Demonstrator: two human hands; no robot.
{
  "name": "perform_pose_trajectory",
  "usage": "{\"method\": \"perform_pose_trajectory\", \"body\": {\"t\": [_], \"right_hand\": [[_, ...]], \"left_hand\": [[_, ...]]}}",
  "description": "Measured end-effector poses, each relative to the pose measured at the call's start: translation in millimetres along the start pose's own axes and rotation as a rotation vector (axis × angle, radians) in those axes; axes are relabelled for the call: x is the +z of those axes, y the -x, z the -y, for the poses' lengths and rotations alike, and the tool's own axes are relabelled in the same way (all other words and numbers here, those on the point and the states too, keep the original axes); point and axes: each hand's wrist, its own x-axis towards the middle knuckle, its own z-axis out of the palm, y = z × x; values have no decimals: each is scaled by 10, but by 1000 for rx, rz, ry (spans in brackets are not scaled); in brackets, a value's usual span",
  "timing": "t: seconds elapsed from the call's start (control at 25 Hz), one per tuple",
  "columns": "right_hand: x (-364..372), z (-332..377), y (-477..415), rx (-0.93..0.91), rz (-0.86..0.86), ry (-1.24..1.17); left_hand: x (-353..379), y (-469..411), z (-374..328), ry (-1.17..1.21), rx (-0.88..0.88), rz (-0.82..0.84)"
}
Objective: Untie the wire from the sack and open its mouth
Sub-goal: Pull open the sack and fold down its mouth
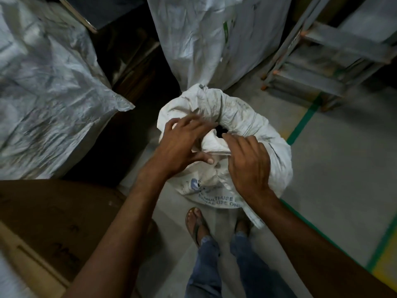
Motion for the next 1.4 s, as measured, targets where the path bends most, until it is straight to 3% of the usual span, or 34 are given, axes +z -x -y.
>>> {"method": "perform_pose_trajectory", "body": {"t": [0.04, 0.12, 0.24, 0.32, 0.4, 0.48, 0.6, 0.72, 0.84, 0.92, 1.04, 1.16, 1.28, 1.4], "right_hand": [[0, -4, 1, -10, -41, -1], [-34, -33, -14, 60, -17, -70], [-102, -189, -7, 183, 388, -261], [-40, -370, 105, 64, 595, -150], [32, -518, 199, 52, 517, -101], [5, -597, 168, 87, 329, -118], [-94, -519, 99, 22, 19, -84], [-90, -338, 161, -83, -145, -94], [-185, -295, 136, 18, -76, -153], [-292, -268, 136, 105, 135, -266], [-229, -278, 295, 21, 399, -106], [-122, -503, 103, 81, 289, -65], [-133, -614, -163, 2, 41, -56], [-88, -558, -20, -143, -76, -133]], "left_hand": [[-7, -14, 4, -121, 35, 39], [9, -59, -43, -301, 91, -66], [86, 46, 88, -326, 15, -326], [135, 175, 228, -287, -110, -437], [219, 299, 275, -292, -190, -441], [257, 366, 315, -291, -218, -319], [204, 429, 272, -220, -157, -26], [222, 232, -44, -236, -47, -8], [501, 46, -284, -356, -2, -95], [556, 9, -261, -324, 10, -230], [394, 25, -221, -232, -40, -373], [310, 184, -241, -290, -73, -430], [417, 348, -216, -164, -162, -308], [360, 345, -240, 373, -216, 151]]}}
